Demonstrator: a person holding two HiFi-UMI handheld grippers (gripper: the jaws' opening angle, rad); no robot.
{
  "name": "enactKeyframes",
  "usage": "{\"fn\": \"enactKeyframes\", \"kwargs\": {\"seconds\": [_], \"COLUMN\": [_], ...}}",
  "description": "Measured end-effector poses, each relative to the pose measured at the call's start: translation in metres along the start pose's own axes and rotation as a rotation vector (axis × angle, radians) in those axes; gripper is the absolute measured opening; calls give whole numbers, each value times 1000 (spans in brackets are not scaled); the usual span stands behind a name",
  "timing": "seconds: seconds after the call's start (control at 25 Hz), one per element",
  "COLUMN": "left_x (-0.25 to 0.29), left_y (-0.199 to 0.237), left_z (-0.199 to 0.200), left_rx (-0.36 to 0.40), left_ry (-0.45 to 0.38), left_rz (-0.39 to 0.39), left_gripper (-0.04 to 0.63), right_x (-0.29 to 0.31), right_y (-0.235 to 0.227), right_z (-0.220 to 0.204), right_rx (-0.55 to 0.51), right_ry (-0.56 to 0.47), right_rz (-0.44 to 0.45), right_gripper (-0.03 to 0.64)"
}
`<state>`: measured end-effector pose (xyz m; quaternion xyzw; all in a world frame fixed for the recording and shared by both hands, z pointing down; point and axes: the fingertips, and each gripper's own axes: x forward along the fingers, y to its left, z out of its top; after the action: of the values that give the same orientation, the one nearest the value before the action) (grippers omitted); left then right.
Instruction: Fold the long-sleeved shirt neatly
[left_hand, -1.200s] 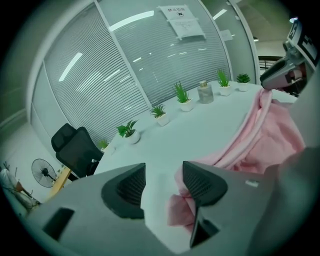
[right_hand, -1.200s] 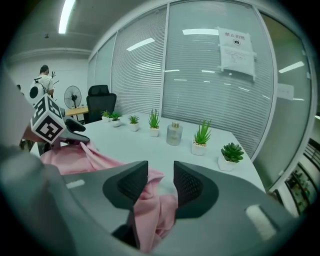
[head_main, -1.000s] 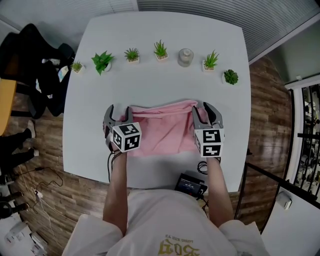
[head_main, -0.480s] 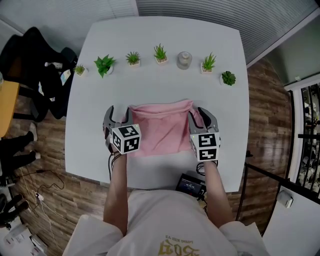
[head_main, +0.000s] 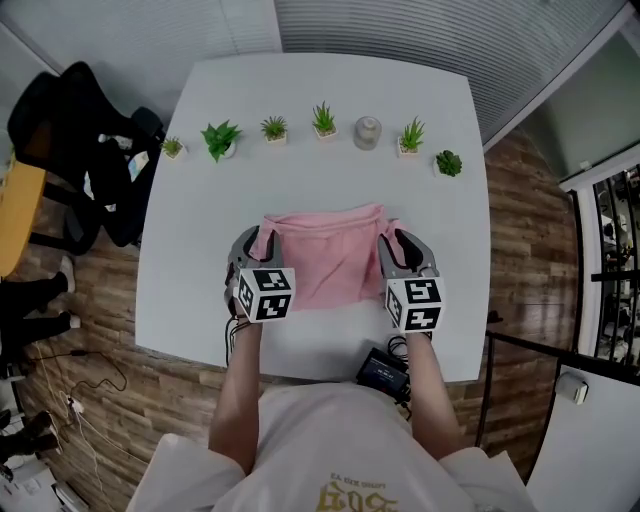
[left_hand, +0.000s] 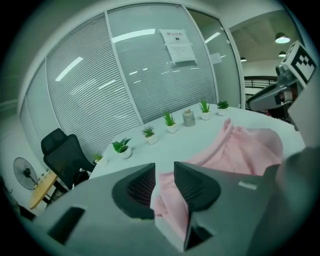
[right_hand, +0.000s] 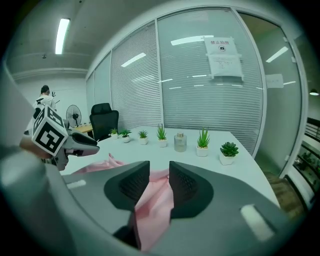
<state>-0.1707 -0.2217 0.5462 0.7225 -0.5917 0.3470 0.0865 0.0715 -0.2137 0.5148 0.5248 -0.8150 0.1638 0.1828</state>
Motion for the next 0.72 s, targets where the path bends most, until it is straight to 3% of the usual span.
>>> {"fn": "enactKeyframes", "kwargs": {"seconds": [0.32, 0.72], "left_x": [-48, -98], "left_y": [-2, -17], "left_z": [16, 32], "left_rx": [-97, -172], "left_ry": [-109, -207], "left_rz": [-83, -214], "left_gripper": [10, 8], "right_x": [-40, -83], "right_y": [30, 63], "right_z": [12, 21], "right_rx": [90, 158], "right_ry": [-61, -128], "right_rz": [26, 70], "right_gripper": [92, 12]}}
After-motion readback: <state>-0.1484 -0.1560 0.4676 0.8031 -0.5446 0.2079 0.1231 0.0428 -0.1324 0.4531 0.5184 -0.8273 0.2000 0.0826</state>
